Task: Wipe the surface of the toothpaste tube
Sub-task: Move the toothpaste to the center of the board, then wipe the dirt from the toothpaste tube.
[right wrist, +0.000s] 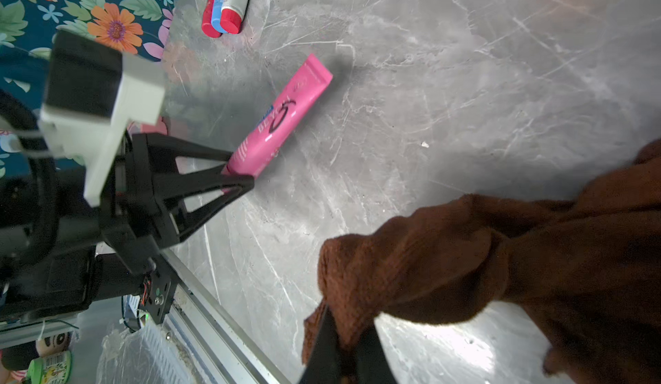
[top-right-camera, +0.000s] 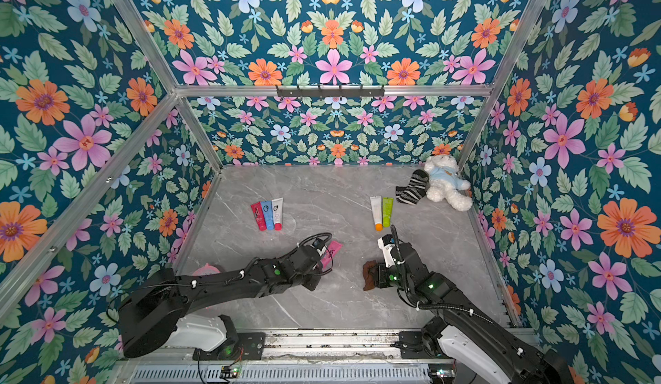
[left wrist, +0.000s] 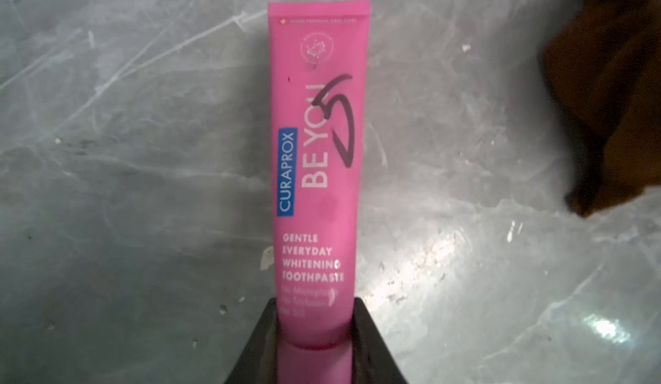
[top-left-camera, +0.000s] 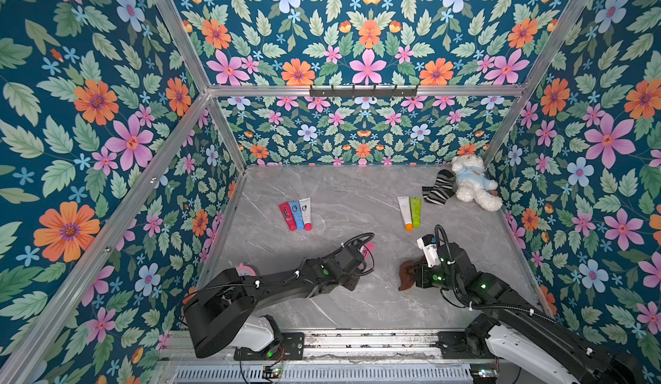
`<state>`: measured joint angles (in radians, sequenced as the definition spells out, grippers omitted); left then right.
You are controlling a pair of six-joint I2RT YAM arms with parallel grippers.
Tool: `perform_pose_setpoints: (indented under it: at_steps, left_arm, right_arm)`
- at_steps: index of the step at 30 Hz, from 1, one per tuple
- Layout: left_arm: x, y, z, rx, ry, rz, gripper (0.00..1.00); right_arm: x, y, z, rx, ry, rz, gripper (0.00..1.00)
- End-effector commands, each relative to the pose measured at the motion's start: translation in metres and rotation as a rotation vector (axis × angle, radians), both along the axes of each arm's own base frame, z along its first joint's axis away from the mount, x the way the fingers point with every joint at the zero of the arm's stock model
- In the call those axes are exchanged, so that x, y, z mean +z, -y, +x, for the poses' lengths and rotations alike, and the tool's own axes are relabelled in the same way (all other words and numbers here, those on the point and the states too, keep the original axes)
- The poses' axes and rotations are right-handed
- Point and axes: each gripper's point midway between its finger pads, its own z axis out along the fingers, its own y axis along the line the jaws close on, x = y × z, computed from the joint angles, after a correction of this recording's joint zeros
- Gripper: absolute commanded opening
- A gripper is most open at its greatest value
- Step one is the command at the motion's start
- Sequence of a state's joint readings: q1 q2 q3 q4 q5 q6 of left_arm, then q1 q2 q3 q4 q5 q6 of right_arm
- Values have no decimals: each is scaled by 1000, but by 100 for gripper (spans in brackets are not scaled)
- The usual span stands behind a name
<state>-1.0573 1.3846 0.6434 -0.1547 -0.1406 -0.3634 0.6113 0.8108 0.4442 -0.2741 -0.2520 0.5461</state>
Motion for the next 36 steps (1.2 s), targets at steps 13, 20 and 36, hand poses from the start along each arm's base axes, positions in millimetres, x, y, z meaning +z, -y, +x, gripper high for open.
perform_pose_setpoints:
  at_steps: [13, 20, 36]
  left_arm:
    - [-10, 46, -20, -191, 121, -62, 8]
    - [-9, 46, -23, -199, 120, -80, 9]
    - [-9, 58, -26, -239, 105, -108, 3]
  right_arm:
    - [-18, -64, 28, 152, 0, -27, 0]
    - [-60, -73, 47, 133, -47, -91, 0]
    - [-90, -124, -4, 283, -132, 67, 0]
